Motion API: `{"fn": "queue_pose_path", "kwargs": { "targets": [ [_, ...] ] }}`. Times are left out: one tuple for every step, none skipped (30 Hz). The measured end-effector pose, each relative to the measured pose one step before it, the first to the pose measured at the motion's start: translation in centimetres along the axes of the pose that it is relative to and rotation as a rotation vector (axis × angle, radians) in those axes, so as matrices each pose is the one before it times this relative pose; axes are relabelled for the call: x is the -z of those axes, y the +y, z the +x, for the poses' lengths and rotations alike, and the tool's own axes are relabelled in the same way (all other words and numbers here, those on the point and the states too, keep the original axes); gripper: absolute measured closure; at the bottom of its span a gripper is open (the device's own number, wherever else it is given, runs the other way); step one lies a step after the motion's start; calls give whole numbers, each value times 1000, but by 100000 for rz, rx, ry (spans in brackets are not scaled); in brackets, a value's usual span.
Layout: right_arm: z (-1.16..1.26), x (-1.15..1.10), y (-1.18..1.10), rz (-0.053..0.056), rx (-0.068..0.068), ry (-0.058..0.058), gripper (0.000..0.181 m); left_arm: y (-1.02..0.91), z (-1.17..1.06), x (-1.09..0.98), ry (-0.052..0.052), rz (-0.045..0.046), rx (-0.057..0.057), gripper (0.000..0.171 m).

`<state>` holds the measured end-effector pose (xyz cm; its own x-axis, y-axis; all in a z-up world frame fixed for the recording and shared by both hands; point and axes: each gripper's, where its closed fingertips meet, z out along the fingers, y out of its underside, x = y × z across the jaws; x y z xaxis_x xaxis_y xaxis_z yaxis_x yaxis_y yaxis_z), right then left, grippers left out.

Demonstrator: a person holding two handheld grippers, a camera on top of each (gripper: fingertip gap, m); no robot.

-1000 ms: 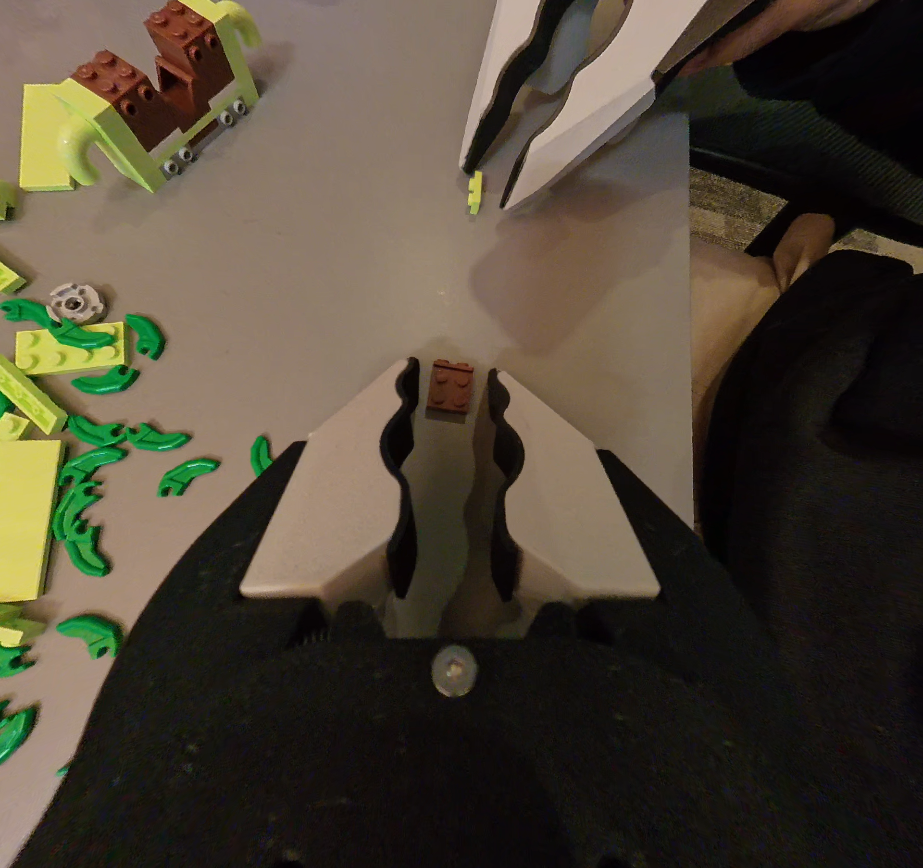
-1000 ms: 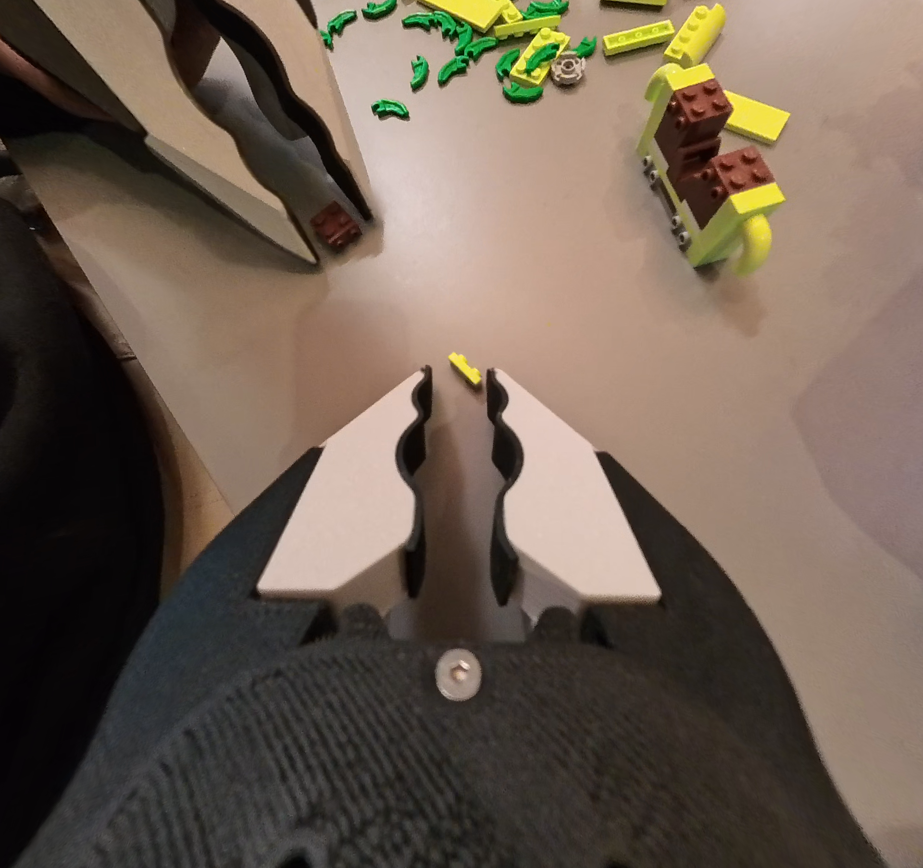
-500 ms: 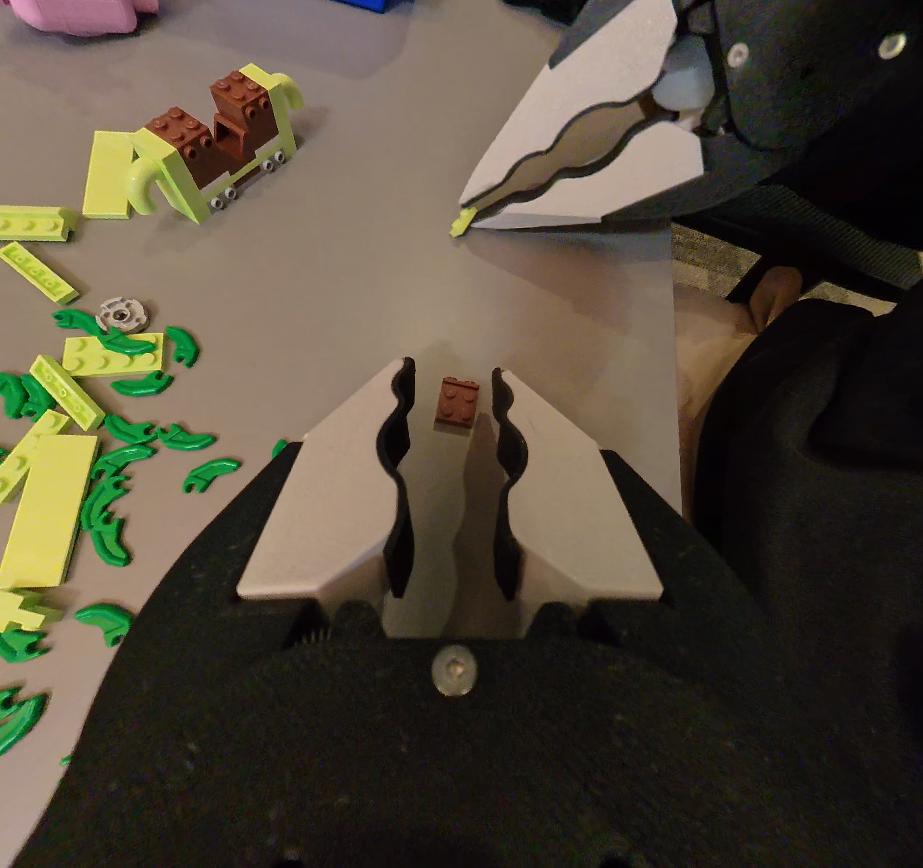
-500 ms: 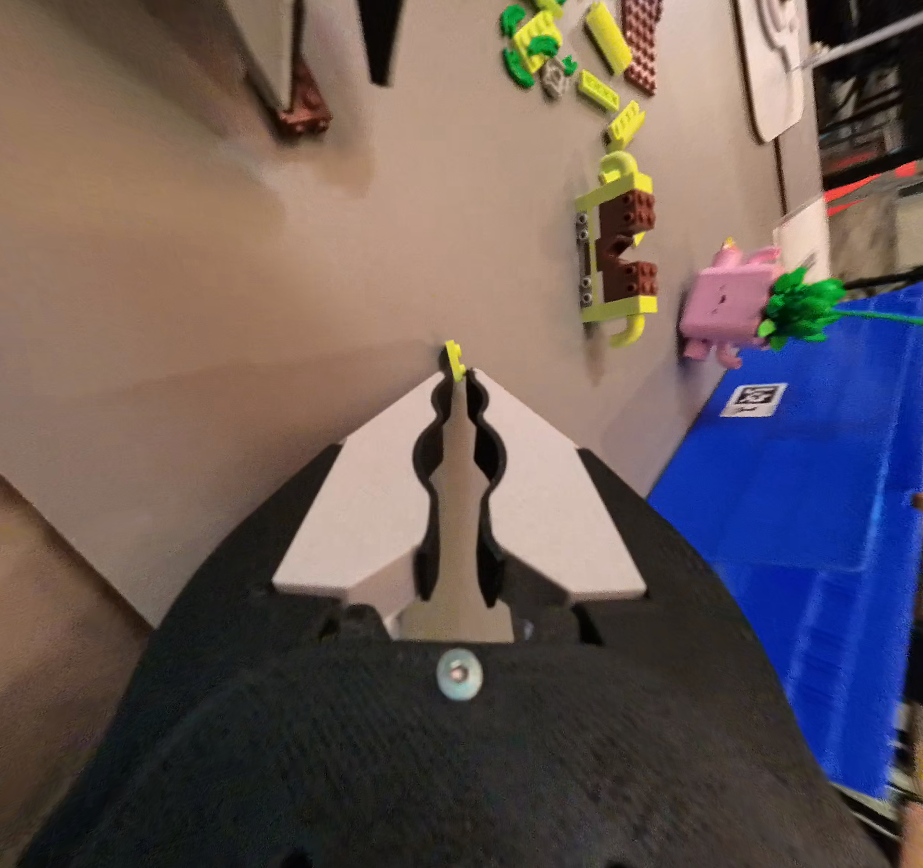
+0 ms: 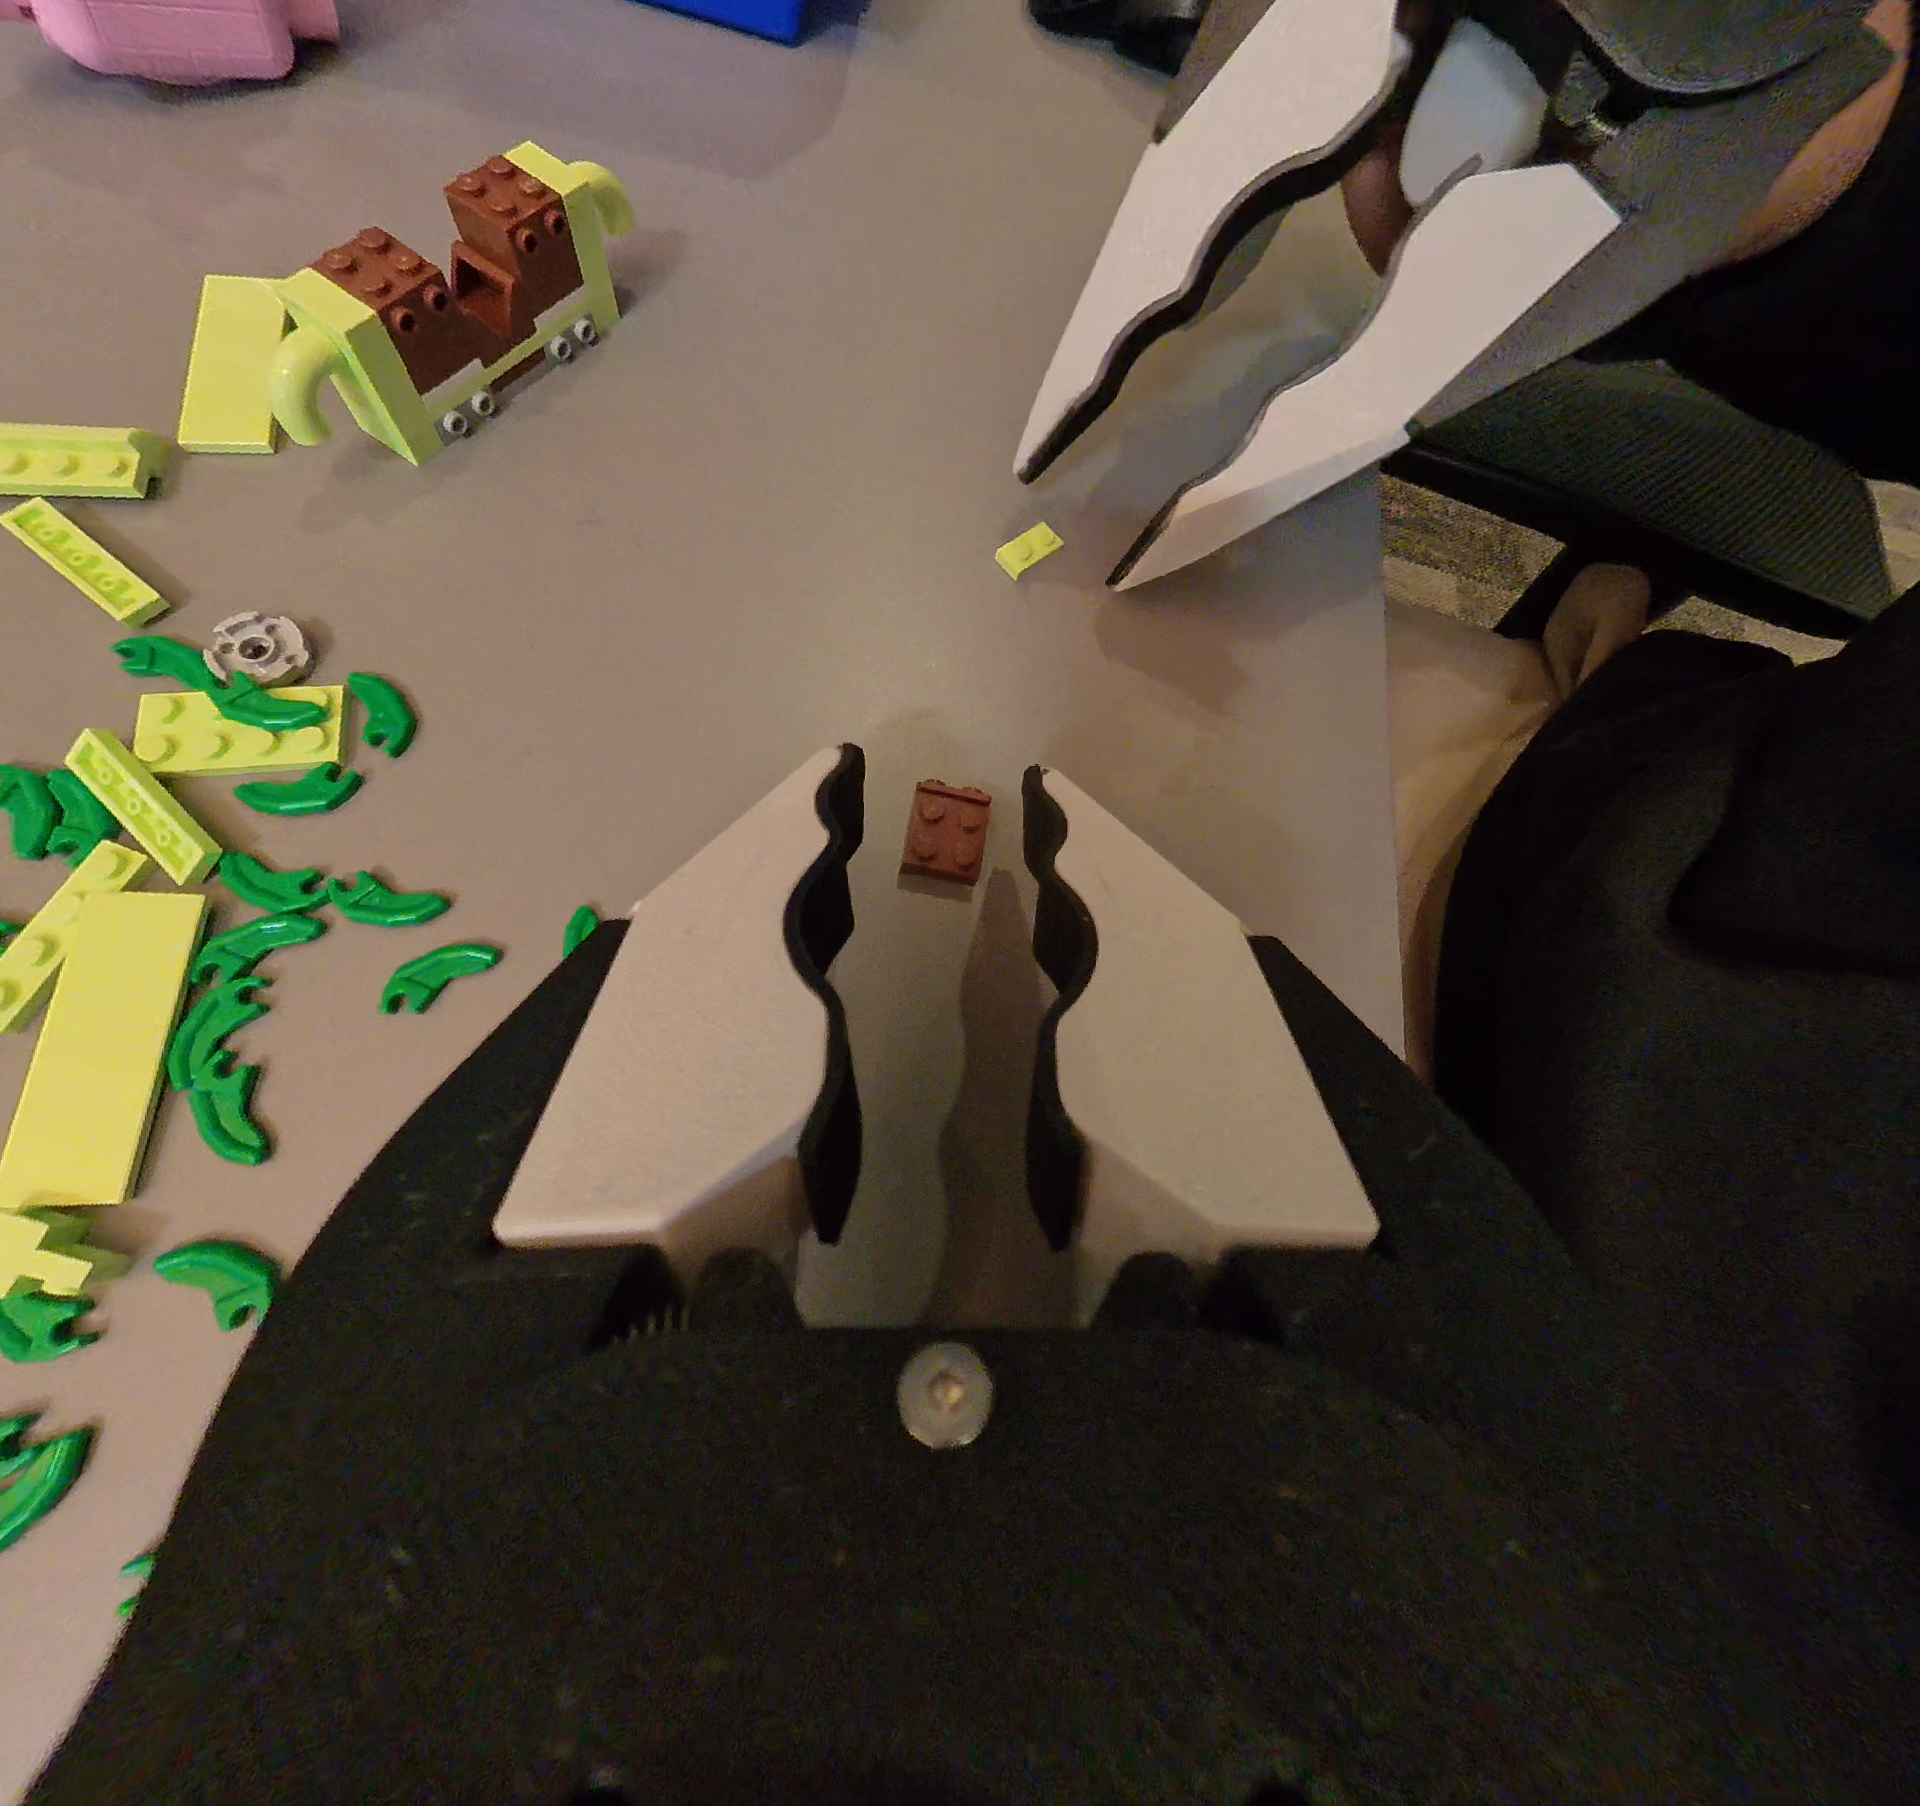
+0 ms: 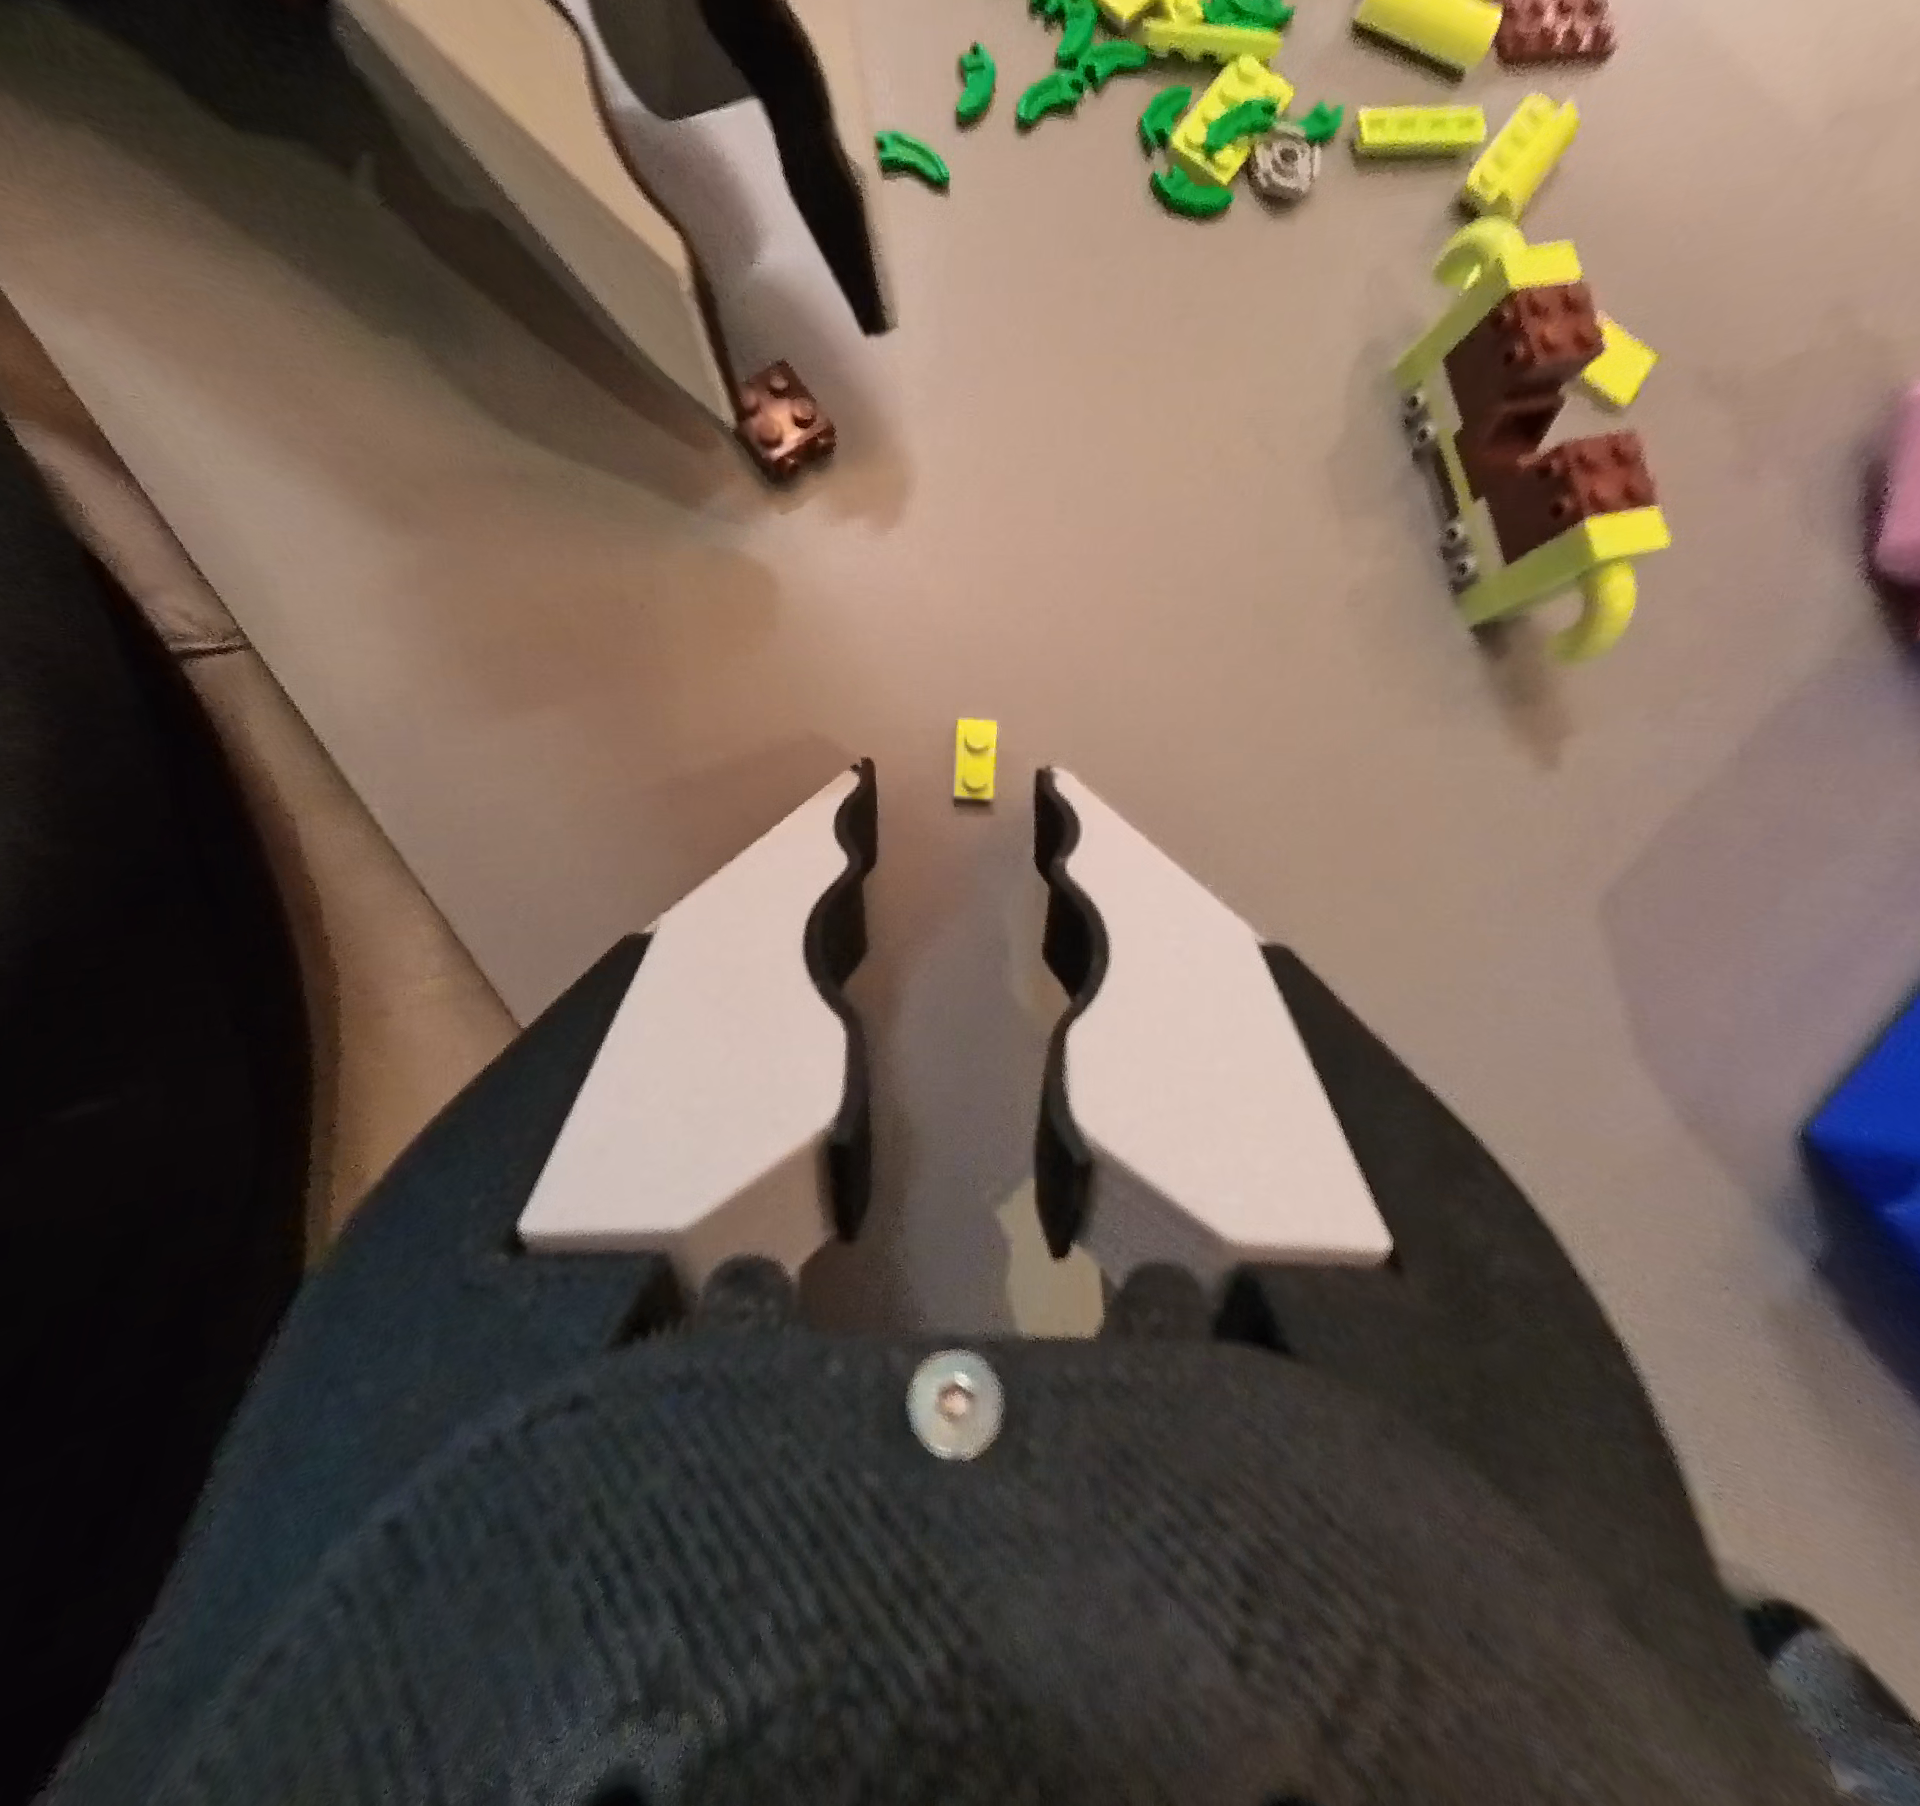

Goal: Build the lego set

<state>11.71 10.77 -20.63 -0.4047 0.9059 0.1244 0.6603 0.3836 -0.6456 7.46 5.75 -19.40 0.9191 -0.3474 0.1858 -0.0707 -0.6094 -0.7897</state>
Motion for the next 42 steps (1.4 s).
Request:
{"fn": "queue_pose_path", "kwargs": {
  "targets": [
    [-18,-181,232,-466,-3594,-1648,152,48,-19,30,-132,-153,-5,144],
    [-137,-165,197,-472,-3434,-2142,152,46,-28,43,-208,-150,-51,144],
    [-277,-59,-64,811,-3303,-2682,152,50,-46,57,-321,-86,-53,144],
    [-448,-36,-154,1049,-2897,-3246,152,36,-55,70,-308,12,-7,144],
    [-528,-75,-153,914,-2406,-3423,152,37,-43,72,-176,114,139,144],
    [-623,-98,-198,1073,-1707,-3761,151,29,-59,77,-83,151,296,144],
    [-681,-99,-240,1416,-1083,-4030,151,2,-64,69,-49,202,363,144],
    [-418,-33,-234,1368,-662,-2551,150,-6,-60,65,-9,255,353,144],
    [28,54,-174,967,61,107,150,-10,-56,59,33,235,366,144],
    [406,139,-79,471,1034,2192,150,-4,-51,64,3,227,321,144],
    [613,171,31,-168,1457,3343,151,-2,-47,47,14,220,299,144],
    [580,132,82,-636,1383,2970,151,-22,-2,25,146,205,224,144],
    [307,62,66,-636,1161,1150,151,-15,5,21,128,145,94,144],
    [65,-3,25,-521,833,-378,151,6,-2,-15,47,-70,2,144],
    [-64,-63,-2,-538,1252,-1176,151,30,17,-24,118,-237,-65,144],
    [-120,-56,-13,-553,2367,-1378,151,39,41,-30,135,-313,-149,144],
    [2,-62,9,-804,3038,-717,151,31,23,-34,48,-254,-224,144],
    [85,-91,78,-1329,3198,-425,153,14,38,-15,101,-163,-264,144],
    [107,-91,106,-1701,2881,-601,154,17,46,-13,65,-142,-265,144],
    [171,-109,94,-1720,2170,-661,156,14,25,-7,24,-119,-221,144],
    [57,-98,44,-1496,1357,-1511,160,16,27,-24,73,-162,-163,144],
    [-75,-85,-46,-1198,438,-2461,161,35,31,-21,153,-238,-109,144],
    [-126,-92,-127,-1014,-278,-2792,161,33,37,-29,136,-275,-67,144],
    [-121,-85,-131,-1087,-561,-2622,160,35,32,-28,121,-287,-112,144],
    [-113,-96,-113,-1237,-410,-2242,157,22,35,-28,120,-260,-222,144],
    [-36,-89,-100,-1286,-23,-1347,156,29,38,-17,100,-218,-240,144],
    [65,-73,-48,-1363,642,-161,155,23,33,-16,111,-171,-198,144],
    [124,-62,-4,-1393,1342,713,154,18,32,-16,130,-130,-115,144],
    [115,-69,-3,-1176,1683,987,155,18,36,-8,159,-86,-42,144],
    [38,-64,-25,-920,1693,659,154,16,20,2,216,-53,19,144],
    [-9,-45,-26,-822,1496,295,154,-4,21,5,245,37,76,144],
    [5,-30,-11,-853,1318,200,153,-9,17,14,292,133,128,144],
    [-3,-28,-12,-816,1438,120,152,-23,25,13,347,132,158,144],
    [14,-25,5,-747,1451,200,151,-9,21,18,372,137,151,144],
    [35,-13,1,-746,1080,276,151,4,29,11,379,95,156,144],
    [49,0,-25,-546,249,225,152,1,0,20,239,15,173,144],
    [2,-3,-75,-283,-428,-178,152,21,2,20,181,-32,166,144],
    [-84,-3,-148,253,-795,-559,152,37,-9,18,136,-87,132,144],
    [-53,12,-212,693,-946,-217,153,27,-12,19,56,-79,90,144],
    [-3,9,-219,896,-822,426,156,15,-11,23,4,-8,-11,144],
    [-34,3,-234,1164,-382,430,156,-17,0,34,-29,240,-137,144],
    [-69,-33,-219,1269,-143,303,156,-32,36,32,172,286,-174,145]
  ]
}}
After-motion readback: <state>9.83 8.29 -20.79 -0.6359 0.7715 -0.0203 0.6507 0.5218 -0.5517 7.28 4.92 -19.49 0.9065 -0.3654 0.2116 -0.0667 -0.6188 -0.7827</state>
